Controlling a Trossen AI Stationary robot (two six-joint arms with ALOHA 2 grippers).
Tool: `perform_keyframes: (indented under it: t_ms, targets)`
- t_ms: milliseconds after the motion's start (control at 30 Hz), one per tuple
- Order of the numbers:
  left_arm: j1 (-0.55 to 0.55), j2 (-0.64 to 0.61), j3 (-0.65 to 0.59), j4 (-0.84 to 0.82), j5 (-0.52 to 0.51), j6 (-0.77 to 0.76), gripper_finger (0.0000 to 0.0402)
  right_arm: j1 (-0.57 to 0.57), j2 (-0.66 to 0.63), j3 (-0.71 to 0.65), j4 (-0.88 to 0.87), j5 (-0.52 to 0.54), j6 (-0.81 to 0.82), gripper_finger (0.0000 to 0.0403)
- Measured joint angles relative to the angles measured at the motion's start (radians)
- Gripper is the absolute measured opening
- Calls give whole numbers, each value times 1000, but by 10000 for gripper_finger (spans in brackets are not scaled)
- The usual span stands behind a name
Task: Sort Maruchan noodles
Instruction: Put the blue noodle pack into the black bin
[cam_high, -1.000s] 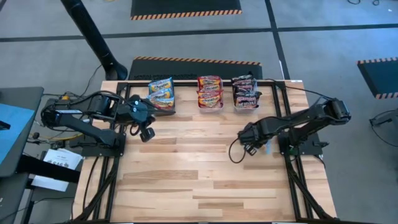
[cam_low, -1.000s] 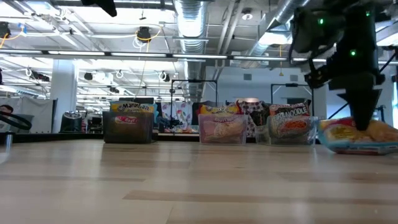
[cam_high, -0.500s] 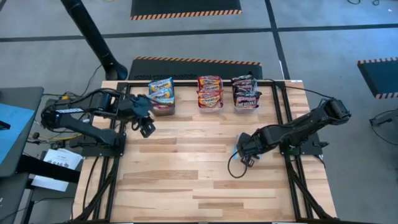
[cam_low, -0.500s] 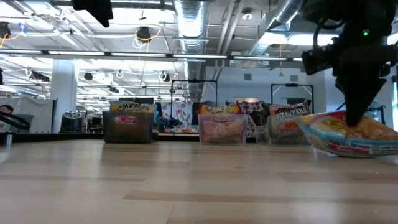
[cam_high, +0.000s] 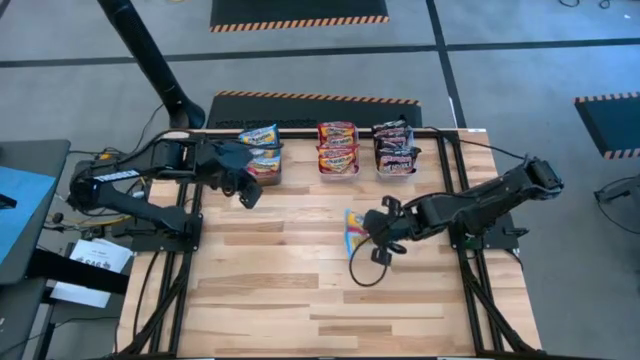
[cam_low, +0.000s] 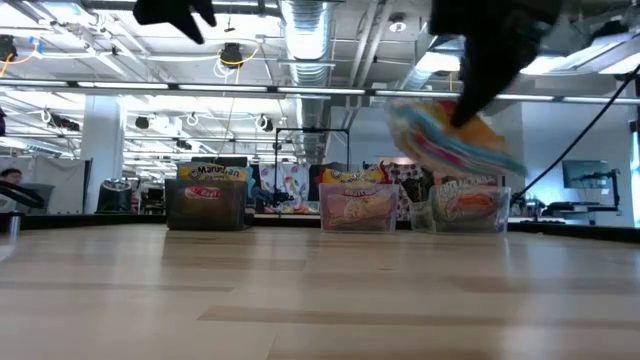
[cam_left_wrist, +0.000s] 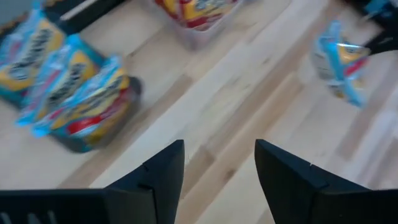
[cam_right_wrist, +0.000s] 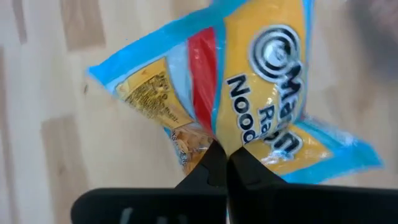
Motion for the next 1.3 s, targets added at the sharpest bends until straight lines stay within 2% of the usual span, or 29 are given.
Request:
perform_keyframes:
  t_ms: [400, 667, 1300]
  targets:
    - [50, 82, 0, 207, 151, 8, 181, -99, 0, 123, 90, 112, -325, 4]
    - [81, 144, 0, 316, 178, 9, 181, -143, 0, 171, 157, 165, -497, 4]
    - [117, 289, 0, 568, 205, 108, 181, -237, 0, 182, 191, 178, -526, 4]
